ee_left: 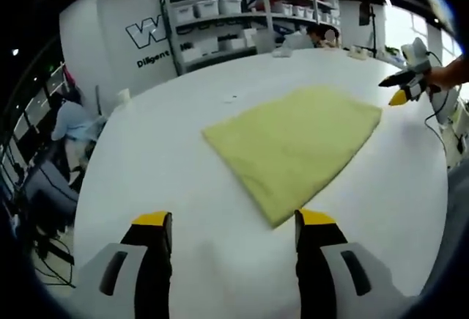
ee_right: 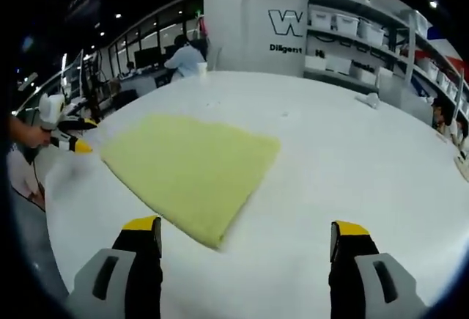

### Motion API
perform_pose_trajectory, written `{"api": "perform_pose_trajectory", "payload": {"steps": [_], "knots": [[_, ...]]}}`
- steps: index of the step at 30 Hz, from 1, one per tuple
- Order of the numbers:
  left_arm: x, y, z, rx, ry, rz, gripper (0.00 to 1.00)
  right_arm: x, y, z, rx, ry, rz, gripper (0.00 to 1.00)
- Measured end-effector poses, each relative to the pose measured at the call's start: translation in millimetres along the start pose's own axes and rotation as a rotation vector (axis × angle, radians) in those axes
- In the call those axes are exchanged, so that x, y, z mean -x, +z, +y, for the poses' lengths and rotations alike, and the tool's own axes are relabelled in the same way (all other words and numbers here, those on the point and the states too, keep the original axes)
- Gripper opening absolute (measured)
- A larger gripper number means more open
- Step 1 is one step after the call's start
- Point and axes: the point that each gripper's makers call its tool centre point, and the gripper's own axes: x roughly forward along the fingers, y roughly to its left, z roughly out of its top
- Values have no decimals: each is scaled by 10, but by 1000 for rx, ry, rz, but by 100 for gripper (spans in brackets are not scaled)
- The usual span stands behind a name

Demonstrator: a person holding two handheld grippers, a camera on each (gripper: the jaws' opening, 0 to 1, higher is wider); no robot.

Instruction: Fold the garment on the visible template until the final outline fits inside the template.

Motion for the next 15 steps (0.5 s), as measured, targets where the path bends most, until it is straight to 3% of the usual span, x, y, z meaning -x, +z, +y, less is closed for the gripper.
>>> {"api": "perform_pose_trajectory", "payload": {"steps": [9,15], "knots": [[273,14,-314,9,-100,-51,68,138,13,317,48,87,-27,99],[433,-8,-422,39,-130,-79,68,228,46,466,56,120,-46,99]]}}
